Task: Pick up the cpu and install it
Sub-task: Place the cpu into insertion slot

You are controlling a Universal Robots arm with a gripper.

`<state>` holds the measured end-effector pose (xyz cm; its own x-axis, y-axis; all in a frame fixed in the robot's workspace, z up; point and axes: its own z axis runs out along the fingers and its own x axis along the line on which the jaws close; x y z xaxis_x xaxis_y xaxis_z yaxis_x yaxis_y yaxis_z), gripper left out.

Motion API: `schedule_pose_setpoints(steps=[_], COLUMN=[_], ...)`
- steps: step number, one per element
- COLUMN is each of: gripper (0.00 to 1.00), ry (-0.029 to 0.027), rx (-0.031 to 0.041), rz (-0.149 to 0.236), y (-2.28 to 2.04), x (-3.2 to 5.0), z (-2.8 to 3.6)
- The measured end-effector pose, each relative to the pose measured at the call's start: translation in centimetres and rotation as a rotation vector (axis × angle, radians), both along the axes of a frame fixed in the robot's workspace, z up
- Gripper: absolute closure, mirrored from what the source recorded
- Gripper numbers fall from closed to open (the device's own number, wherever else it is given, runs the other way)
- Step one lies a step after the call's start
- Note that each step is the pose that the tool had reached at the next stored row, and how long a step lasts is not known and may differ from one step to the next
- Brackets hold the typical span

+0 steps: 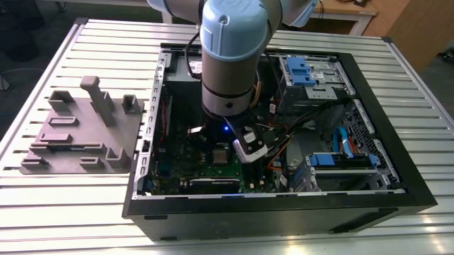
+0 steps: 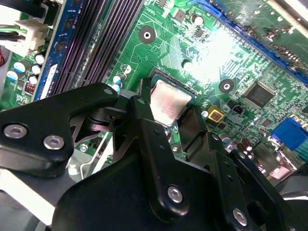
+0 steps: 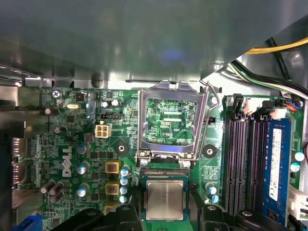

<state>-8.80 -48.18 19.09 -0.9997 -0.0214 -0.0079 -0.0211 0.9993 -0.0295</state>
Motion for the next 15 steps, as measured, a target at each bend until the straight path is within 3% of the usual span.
schedule_pose_setpoints(steps=[15], gripper=[0.53], ry=[0.0003], rx=[-0.0001], rz=[0.0], y=[0.0], x=[0.0], z=[-0.26])
